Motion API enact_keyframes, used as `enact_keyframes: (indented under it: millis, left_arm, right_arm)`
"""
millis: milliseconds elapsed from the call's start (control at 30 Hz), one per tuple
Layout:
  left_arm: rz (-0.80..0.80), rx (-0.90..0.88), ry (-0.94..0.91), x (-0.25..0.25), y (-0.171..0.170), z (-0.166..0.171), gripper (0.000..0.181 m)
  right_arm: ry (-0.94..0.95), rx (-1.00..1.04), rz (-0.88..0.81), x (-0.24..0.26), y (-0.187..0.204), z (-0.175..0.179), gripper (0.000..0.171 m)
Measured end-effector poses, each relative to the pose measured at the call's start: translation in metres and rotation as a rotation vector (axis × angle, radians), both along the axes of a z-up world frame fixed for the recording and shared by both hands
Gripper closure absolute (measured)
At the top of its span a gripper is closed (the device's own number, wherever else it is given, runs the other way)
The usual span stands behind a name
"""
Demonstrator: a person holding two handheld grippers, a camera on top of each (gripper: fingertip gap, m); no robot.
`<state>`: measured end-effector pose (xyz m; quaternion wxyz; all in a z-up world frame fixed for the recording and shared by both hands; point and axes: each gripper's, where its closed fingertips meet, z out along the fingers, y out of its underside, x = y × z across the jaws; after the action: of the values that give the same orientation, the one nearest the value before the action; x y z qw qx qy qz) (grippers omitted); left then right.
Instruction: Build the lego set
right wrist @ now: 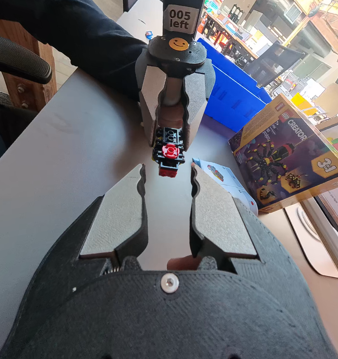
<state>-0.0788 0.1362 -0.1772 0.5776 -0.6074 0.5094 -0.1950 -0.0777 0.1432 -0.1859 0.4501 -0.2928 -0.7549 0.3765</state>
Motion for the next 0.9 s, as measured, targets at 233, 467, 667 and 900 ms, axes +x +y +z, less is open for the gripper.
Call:
enact_keyframes:
  millis: [233, 467, 667, 900]
  left_arm:
    - [-0.010, 0.014, 0.028, 0.002, -0.002, -0.003, 0.152]
    - [0.008, 0.013, 0.053, 0.001, 0.001, -0.007, 0.152]
    - [0.029, 0.012, 0.056, 0.000, 0.004, -0.007, 0.152]
    - [0.067, 0.002, 0.037, -0.005, 0.010, -0.005, 0.152]
  right_arm:
    - [-0.014, 0.023, 0.004, 0.000, -0.001, -0.005, 0.135]
    - [-0.013, 0.036, 0.005, 0.000, -0.002, -0.005, 0.140]
    - [0.004, 0.028, 0.004, 0.000, -0.002, -0.001, 0.135]
    - [0.033, -0.024, -0.013, -0.001, 0.001, 0.008, 0.141]
